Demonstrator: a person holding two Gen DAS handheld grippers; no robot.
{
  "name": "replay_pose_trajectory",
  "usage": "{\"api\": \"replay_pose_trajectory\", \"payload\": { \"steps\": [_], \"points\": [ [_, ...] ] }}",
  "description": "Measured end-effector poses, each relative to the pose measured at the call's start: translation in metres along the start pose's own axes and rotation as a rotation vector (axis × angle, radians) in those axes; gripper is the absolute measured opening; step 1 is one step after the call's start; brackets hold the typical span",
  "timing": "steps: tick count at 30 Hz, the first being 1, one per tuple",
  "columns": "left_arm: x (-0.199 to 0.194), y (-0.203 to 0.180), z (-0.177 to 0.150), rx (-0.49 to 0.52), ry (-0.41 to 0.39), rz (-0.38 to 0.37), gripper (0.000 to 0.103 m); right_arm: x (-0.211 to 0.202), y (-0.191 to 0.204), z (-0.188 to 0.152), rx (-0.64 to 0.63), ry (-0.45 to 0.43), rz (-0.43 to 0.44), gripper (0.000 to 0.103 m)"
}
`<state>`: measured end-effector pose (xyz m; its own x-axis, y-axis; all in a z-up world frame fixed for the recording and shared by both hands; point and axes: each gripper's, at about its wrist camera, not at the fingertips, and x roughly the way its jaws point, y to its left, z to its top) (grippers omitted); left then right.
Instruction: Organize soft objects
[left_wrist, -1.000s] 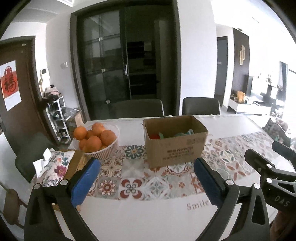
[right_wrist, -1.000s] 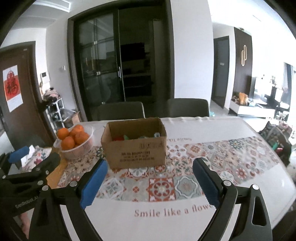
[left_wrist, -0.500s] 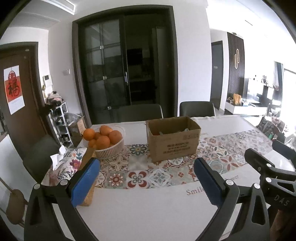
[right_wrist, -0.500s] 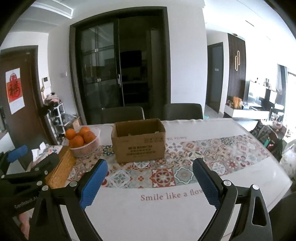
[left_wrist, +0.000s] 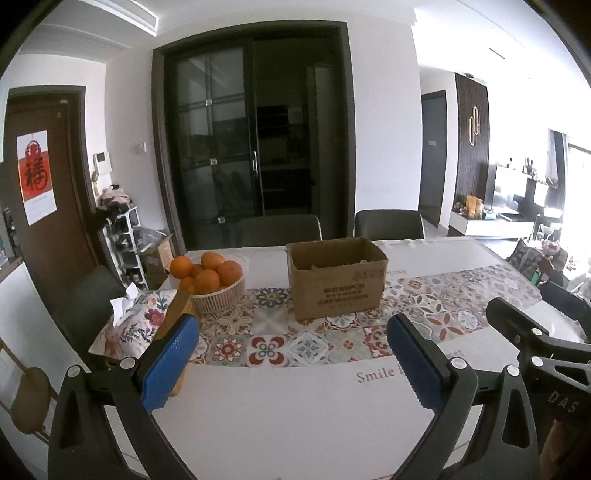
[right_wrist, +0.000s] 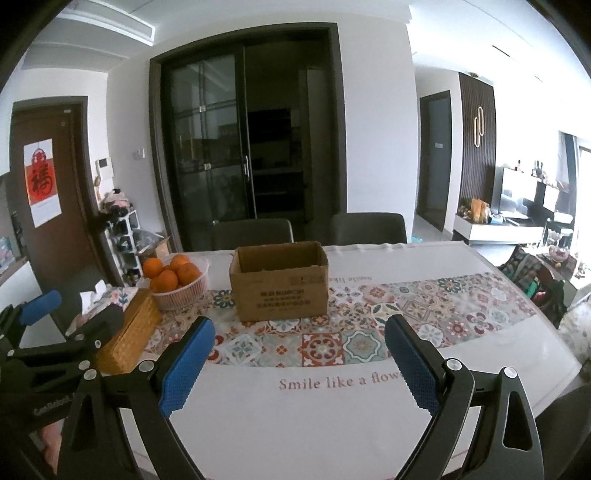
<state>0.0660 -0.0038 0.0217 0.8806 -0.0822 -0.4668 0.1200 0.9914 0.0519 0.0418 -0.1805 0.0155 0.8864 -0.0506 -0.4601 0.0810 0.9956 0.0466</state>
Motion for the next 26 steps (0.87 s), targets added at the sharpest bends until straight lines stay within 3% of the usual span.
{"api": "replay_pose_trajectory", "payload": {
  "steps": [26],
  "points": [
    [-0.032, -0.007, -0.012, -0.020, 0.001, -0.003, 0.103, -0.028, 0.004, -0.008, -0.020, -0.013, 0.025, 0.094]
  ]
}}
